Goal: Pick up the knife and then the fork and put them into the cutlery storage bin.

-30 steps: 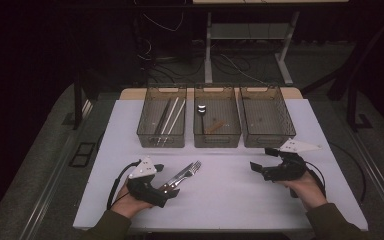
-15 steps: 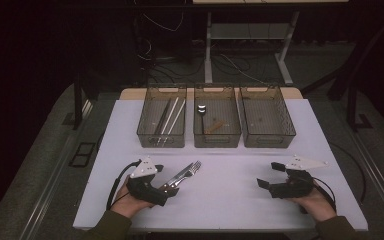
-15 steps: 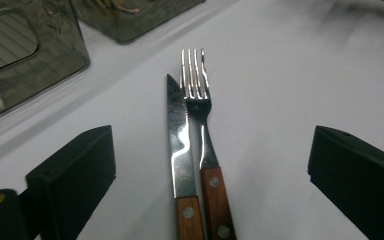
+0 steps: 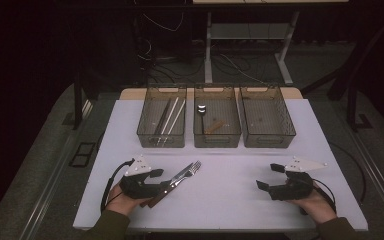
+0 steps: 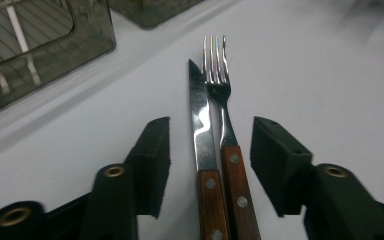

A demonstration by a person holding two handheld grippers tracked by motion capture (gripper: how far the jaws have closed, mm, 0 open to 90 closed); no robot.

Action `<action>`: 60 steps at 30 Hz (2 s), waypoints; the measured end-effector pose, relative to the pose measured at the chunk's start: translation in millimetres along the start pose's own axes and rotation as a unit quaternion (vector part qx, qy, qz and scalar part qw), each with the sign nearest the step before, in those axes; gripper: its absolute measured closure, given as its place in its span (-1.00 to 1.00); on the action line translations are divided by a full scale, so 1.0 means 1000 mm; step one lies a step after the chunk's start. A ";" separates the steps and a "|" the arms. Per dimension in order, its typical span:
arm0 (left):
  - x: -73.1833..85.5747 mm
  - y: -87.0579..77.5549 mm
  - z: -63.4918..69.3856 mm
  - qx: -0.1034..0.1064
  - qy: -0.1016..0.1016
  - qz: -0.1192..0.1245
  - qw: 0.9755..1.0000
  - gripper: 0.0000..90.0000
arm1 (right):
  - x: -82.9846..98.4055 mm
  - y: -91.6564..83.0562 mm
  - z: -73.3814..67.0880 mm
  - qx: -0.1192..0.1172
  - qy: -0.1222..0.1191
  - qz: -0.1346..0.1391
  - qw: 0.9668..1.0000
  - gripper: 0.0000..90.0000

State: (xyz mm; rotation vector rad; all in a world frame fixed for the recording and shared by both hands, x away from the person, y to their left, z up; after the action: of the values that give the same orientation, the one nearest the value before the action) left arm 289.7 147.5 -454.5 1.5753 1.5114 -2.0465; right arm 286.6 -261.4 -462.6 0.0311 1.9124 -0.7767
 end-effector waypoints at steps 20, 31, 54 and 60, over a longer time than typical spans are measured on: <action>0.010 0.010 0.002 0.004 0.008 -0.066 0.998 0.62 | 0.000 0.000 0.000 0.004 -0.002 -0.004 1.000 -0.65; 0.013 0.012 -0.002 -0.009 0.026 -0.085 0.996 0.64 | 0.000 0.000 0.000 0.003 -0.004 -0.003 1.000 -0.65; 0.019 0.014 -0.008 0.005 0.053 -0.058 0.997 0.62 | 0.000 0.001 0.000 -0.001 -0.004 -0.006 1.000 -0.65; 0.018 0.014 -0.009 0.008 0.049 -0.060 0.997 0.70 | 0.000 0.002 -0.001 -0.004 -0.006 -0.004 1.000 -0.65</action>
State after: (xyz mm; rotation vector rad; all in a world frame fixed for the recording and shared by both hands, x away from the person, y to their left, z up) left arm 296.7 155.1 -477.2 1.6507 1.6658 -2.0759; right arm 286.4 -259.3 -462.9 0.0147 1.9057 -0.7738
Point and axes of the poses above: each handheld gripper's, and its own axes: y roughly forward along the jaws, x roughly out of its underside, z roughly to its right, the point moved 4 cm from there along y, roughly forward along the jaws, and after that the axes turned 15 degrees about -x, right-handed, at the moved point
